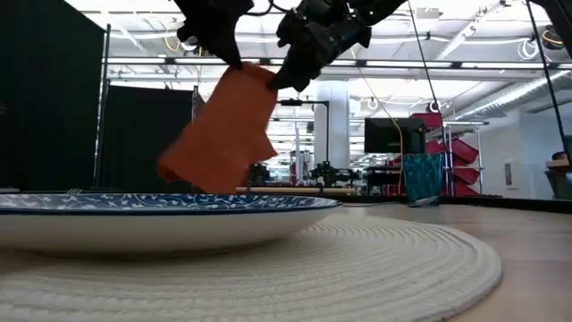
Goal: Set table place
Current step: Fold the orange table napkin
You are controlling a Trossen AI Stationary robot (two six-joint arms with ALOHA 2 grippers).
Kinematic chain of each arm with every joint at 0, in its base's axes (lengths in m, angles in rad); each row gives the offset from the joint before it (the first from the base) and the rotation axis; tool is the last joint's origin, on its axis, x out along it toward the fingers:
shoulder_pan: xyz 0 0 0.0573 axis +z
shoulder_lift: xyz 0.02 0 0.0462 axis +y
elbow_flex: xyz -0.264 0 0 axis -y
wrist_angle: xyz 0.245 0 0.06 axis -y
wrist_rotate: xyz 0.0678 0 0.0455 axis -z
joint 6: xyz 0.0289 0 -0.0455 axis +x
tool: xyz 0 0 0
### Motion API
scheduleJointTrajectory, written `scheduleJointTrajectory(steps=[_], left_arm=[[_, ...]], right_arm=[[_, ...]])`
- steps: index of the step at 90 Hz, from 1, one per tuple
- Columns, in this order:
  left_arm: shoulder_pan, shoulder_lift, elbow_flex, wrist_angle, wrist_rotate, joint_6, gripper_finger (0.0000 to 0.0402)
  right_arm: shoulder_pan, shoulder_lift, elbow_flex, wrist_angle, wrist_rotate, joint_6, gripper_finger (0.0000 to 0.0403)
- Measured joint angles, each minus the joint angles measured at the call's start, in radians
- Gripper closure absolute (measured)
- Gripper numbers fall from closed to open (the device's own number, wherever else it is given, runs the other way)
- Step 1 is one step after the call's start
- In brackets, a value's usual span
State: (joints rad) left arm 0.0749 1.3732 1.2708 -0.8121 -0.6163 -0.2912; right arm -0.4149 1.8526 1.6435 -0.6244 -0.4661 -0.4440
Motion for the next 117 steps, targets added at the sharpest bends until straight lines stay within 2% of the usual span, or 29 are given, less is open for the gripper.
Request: scheduleJointTrajectory(steps=[15, 36, 52, 61, 72, 82, 89, 106, 111, 117], left_arm=[[0.034, -0.004, -0.029, -0.054, 0.01, 0.015, 0.038], [0.063, -0.002, -0.09, -0.035, 0.053, 0.114, 0.0308], [0.091, -0.002, -0.119, -0.027, 0.087, 0.129, 0.027], [0.093, -0.002, -0.12, 0.045, 0.131, 0.24, 0.0265], [0.095, -0.002, -0.12, 0.152, 0.164, 0.353, 0.0264], [0.107, -0.002, -0.12, 0.202, 0.172, 0.394, 0.0264], [0.119, -0.002, -0.12, 0.216, 0.174, 0.406, 0.0264], [0.144, -0.002, -0.12, 0.241, 0.19, 0.434, 0.0264], [0.152, -0.002, -0.12, 0.25, 0.202, 0.442, 0.0264], [0.156, -0.002, -0.119, 0.26, 0.209, 0.456, 0.0264]], right_arm=[[-0.013, -0.007, -0.005, -0.051, 0.04, -0.012, 0.0403], [-0.014, -0.007, -0.004, -0.071, 0.048, -0.021, 0.0403], [-0.01, -0.019, -0.004, -0.203, 0.022, -0.04, 0.0403], [-0.002, -0.027, 0.021, -0.324, -0.058, -0.063, 0.0403], [0.025, -0.057, 0.12, -0.484, -0.083, -0.102, 0.0403], [0.049, -0.076, 0.251, -0.701, -0.098, -0.145, 0.0403], [0.053, -0.085, 0.336, -0.815, -0.145, -0.144, 0.0403], [0.064, -0.159, 0.361, -0.875, -0.386, -0.106, 0.0403], [0.072, -0.168, 0.361, -0.859, -0.394, -0.082, 0.0403], [0.089, -0.167, 0.361, -0.832, -0.342, -0.03, 0.0403]])
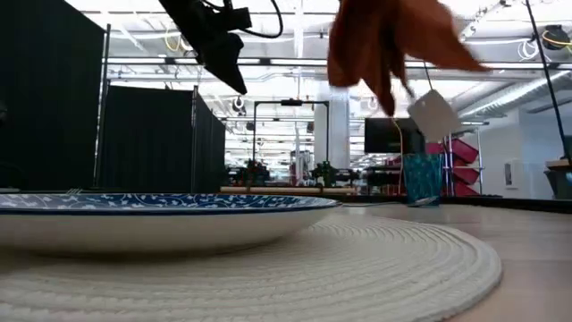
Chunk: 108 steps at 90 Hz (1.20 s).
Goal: Set table place
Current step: Fold the orange table napkin
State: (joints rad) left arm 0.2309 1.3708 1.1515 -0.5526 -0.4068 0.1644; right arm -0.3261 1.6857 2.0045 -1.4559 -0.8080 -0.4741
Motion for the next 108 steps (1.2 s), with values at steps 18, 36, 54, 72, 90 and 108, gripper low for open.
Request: scheduleJointTrajectory(steps=[18, 36, 54, 72, 90, 108], left_arm=[[-0.004, -0.076, -0.001, 0.0, -0.003, 0.009, 0.0267], [-0.004, -0.32, 0.002, 0.027, 0.0, 0.002, 0.0267], [-0.004, -0.457, 0.002, -0.012, 0.005, 0.0, 0.0268], [-0.003, -0.503, 0.001, -0.108, -0.066, -0.001, 0.0268], [-0.003, -0.504, 0.001, -0.136, -0.065, -0.023, 0.0268], [-0.003, -0.502, 0.001, -0.153, -0.064, -0.028, 0.0268]], right_arm=[[0.045, 0.065, -0.024, 0.03, 0.043, 0.032, 0.0403], [0.07, 0.145, -0.027, 0.129, -0.001, 0.022, 0.0403], [0.105, 0.214, -0.027, 0.308, -0.012, 0.062, 0.0403], [0.143, 0.302, -0.026, 0.598, -0.114, 0.152, 0.0403], [0.16, 0.414, 0.0, 1.134, -0.293, 0.38, 0.0403], [0.155, 0.551, 0.08, 1.311, -0.43, 0.588, 0.0403]])
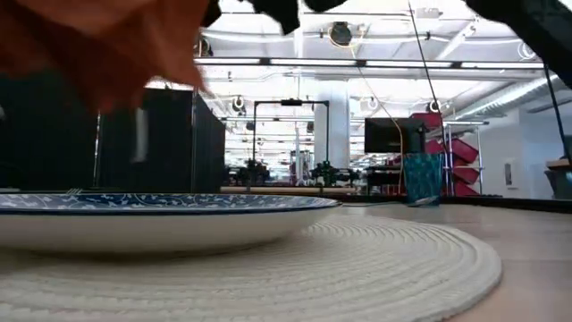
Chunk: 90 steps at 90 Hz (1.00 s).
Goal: Set table place
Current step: Fold the orange table napkin
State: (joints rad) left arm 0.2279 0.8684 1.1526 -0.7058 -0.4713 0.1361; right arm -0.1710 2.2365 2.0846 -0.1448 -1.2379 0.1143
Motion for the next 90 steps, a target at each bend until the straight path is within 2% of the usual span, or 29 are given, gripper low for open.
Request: scheduleJointTrajectory(steps=[8, 13, 30, 36, 47, 65, 75, 80, 90], left_arm=[[0.0, 0.0, 0.0, 0.0, 0.0, 0.0, 0.0268], [0.0, 0.0, 0.0, 0.0, 0.0, 0.0, 0.0268], [0.0, -0.001, 0.0, -0.001, 0.001, 0.001, 0.0268], [0.0, -0.001, 0.0, -0.002, 0.001, 0.001, 0.0268], [0.0, -0.001, 0.0, -0.002, 0.003, 0.001, 0.0268], [0.0, -0.001, 0.0, -0.001, 0.003, 0.001, 0.0268], [0.0, -0.001, 0.0, -0.002, 0.003, 0.002, 0.0268], [0.0, -0.001, 0.0, -0.004, 0.003, 0.002, 0.0268], [0.0, -0.002, -0.001, -0.015, 0.003, 0.002, 0.0268]], right_arm=[[-0.019, 0.035, 0.001, -0.12, 0.002, -0.011, 0.0403], [-0.043, 0.049, 0.001, -0.23, 0.044, -0.049, 0.0403], [-0.128, 0.056, 0.001, -0.561, 0.372, -0.226, 0.04], [-0.145, 0.052, 0.001, -0.642, 0.431, -0.261, 0.0386], [-0.154, 0.042, 0.001, -0.742, 0.425, -0.284, 0.0333], [-0.128, 0.04, 0.001, -0.84, 0.425, -0.311, 0.0204], [-0.126, 0.016, 0.001, -0.933, 0.432, -0.355, 0.0149], [-0.131, -0.005, 0.001, -0.978, 0.473, -0.368, 0.0131], [-0.148, -0.059, 0.001, -1.071, 0.672, -0.372, 0.0113]])
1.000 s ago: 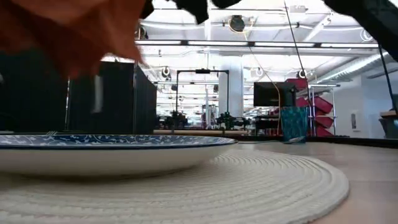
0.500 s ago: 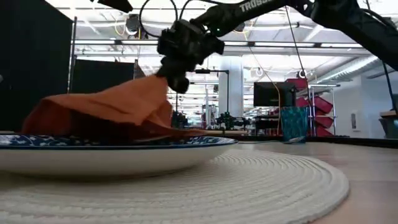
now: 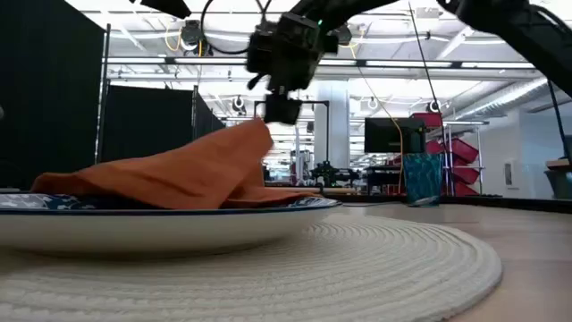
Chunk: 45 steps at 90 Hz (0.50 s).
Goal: Set table place
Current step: Fold the orange table napkin
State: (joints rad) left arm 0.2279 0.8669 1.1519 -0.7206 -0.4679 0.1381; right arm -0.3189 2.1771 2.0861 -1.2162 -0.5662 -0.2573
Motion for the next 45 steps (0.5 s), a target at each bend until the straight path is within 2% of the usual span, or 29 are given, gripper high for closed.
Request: scheduleJointTrajectory(steps=[16, 20, 24, 33, 45], left_arm=[[0.0, 0.001, 0.0, -0.003, 0.004, -0.039, 0.0268], [0.0, 0.005, -0.004, 0.0, 0.034, -0.086, 0.0268], [0.0, 0.014, -0.026, 0.018, 0.107, -0.133, 0.0268], [-0.002, 0.053, -0.128, 0.021, 0.307, -0.196, 0.0268], [-0.01, 0.127, -0.304, 0.045, 0.337, -0.306, 0.0268]], right_arm=[[-0.036, -0.07, 0.0, -0.164, 0.209, 0.0, 0.0114], [-0.045, -0.088, 0.0, -0.189, 0.258, -0.002, 0.0116], [-0.057, -0.11, 0.0, -0.202, 0.295, -0.008, 0.0119], [-0.096, -0.176, 0.0, -0.183, 0.303, -0.025, 0.0123], [-0.15, -0.287, 0.0, -0.107, 0.299, -0.034, 0.0126]])
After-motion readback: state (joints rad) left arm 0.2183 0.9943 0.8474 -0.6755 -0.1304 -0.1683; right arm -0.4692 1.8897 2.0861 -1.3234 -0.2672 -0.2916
